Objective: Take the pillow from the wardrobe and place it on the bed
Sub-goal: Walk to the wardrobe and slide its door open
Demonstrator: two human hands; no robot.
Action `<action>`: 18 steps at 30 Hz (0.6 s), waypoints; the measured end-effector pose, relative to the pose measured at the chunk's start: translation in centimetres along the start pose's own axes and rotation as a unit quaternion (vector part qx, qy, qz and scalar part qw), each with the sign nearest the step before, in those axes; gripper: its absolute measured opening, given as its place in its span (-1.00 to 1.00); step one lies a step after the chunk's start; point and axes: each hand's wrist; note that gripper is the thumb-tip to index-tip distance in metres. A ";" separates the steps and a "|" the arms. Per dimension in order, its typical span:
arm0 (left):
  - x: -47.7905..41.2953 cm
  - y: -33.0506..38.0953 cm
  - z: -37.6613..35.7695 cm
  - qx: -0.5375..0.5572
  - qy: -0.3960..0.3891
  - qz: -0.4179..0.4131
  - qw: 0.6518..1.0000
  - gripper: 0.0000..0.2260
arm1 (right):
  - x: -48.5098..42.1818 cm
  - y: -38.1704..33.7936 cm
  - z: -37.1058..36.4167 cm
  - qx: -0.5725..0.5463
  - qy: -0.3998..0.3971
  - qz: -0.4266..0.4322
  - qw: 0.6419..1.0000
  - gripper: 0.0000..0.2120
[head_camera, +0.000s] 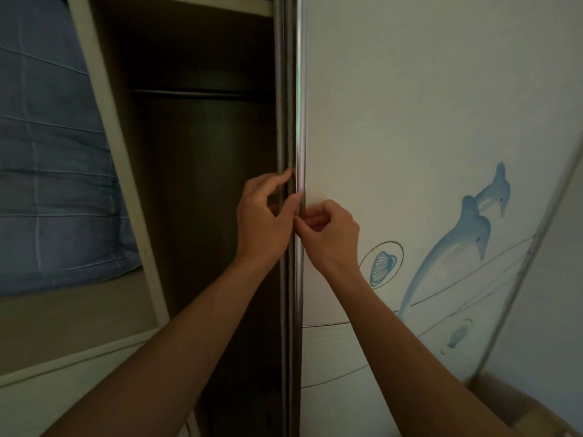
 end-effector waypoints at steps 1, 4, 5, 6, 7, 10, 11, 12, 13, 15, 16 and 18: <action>0.1 0.0 0.2 0.006 -0.013 0.008 1.000 -0.67 | 0.2 -0.1 0.0 -0.007 0.003 0.000 1.000 -0.82; 0.4 0.1 0.8 0.033 -0.041 0.036 0.998 -0.68 | 1.0 -0.9 -0.2 -0.028 0.006 0.003 1.000 -0.79; 0.7 0.2 1.2 0.037 -0.047 0.047 0.997 -0.66 | 1.4 -1.1 -0.3 -0.034 0.005 0.000 0.999 -0.78; 0.9 0.2 1.6 0.042 -0.053 0.056 0.996 -0.64 | 1.7 -1.4 -0.3 -0.041 0.004 -0.006 0.999 -0.76; 1.2 0.2 2.1 0.047 -0.057 0.064 0.995 -0.61 | 2.1 -1.7 -0.3 -0.047 0.004 -0.014 0.999 -0.74; 2.0 0.2 4.2 0.056 -0.055 0.088 0.993 -0.59 | 3.2 -3.3 -0.2 -0.044 0.010 -0.026 0.999 -0.69; 2.1 0.3 5.1 0.058 -0.054 0.094 0.992 -0.60 | 3.5 -4.0 -0.4 -0.040 0.012 -0.024 0.999 -0.67; 2.4 0.3 6.2 0.059 -0.054 0.098 0.992 -0.61 | 3.9 -5.0 -0.6 -0.039 0.009 -0.019 0.999 -0.66; 2.5 0.4 7.3 0.060 -0.052 0.100 0.992 -0.62 | 4.1 -5.9 -0.9 -0.040 0.002 -0.015 0.999 -0.65; 2.8 0.5 9.4 0.065 -0.045 0.102 0.992 -0.64 | 4.5 -8.0 -1.7 -0.050 -0.019 -0.007 0.999 -0.66; 3.0 0.5 10.6 0.067 -0.042 0.103 0.992 -0.64 | 4.8 -9.0 -2.3 -0.059 -0.028 -0.005 0.998 -0.66; 3.4 0.3 13.1 0.074 -0.031 0.102 0.992 -0.65 | 5.3 -11.1 -3.8 -0.093 -0.037 -0.006 0.995 -0.67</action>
Point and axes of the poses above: each hand's wrist, its own x-axis away from the middle knuckle, its own z-axis out of the back of the hand, y = z × x, and after that the axes turned 13 degrees about z, right-handed
